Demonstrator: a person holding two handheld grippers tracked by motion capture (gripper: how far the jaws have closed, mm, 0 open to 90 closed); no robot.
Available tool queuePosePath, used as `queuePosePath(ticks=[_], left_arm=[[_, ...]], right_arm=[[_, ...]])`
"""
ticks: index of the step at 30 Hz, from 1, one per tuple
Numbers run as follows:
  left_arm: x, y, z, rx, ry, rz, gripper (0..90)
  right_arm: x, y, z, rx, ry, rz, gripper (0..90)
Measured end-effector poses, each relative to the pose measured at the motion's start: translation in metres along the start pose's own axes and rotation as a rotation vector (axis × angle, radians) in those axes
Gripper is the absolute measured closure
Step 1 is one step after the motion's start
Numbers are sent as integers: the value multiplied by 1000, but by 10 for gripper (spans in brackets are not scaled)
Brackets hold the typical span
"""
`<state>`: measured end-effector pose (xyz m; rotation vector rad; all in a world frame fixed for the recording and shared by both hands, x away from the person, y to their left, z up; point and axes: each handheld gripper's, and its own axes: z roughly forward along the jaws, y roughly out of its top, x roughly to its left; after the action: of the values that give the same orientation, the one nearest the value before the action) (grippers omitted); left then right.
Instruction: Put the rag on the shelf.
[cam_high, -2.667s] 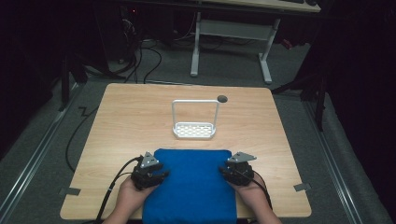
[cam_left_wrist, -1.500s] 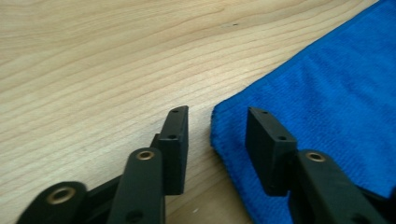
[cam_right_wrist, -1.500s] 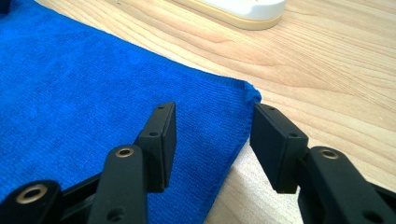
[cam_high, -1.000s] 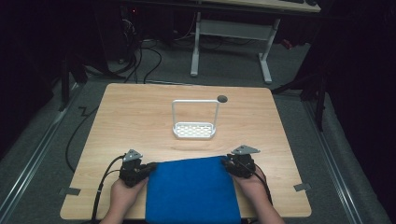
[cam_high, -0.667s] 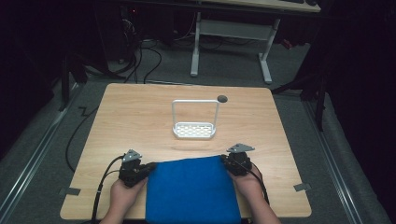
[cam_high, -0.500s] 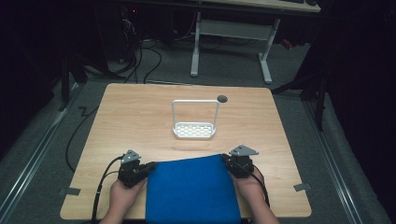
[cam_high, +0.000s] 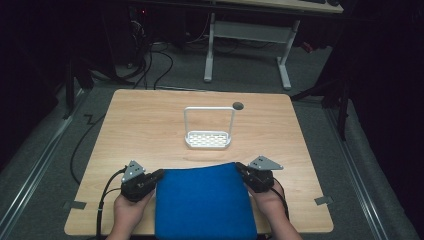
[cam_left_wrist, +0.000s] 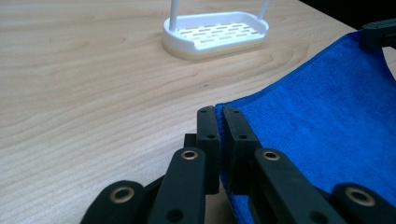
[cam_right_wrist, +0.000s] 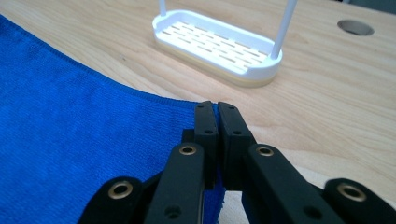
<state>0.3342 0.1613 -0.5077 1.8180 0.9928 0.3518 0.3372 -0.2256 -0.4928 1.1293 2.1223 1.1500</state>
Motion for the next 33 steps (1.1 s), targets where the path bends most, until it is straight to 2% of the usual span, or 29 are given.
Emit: queuePosePath(ticks=[3,7,19,28,31,33], left_arm=[[-2,2,-4,-18,3,7,862],[-5,6,-12,-66,9,15,862],[-12,15,-30,-168,14,40,868],[-21,31,-39,-224,0,63,872],[-24,38,-41,-230,6,85,872],[-25,44,-42,-239,0,85,872]], right_arm=[[0,1,-3,-13,2,0,883],[1,3,-7,-42,-1,5,882],[6,15,-25,-151,-19,-5,883],[13,32,-39,-231,-17,-26,884],[16,38,-41,-243,-18,-40,885],[16,40,-42,-246,-16,-38,885]])
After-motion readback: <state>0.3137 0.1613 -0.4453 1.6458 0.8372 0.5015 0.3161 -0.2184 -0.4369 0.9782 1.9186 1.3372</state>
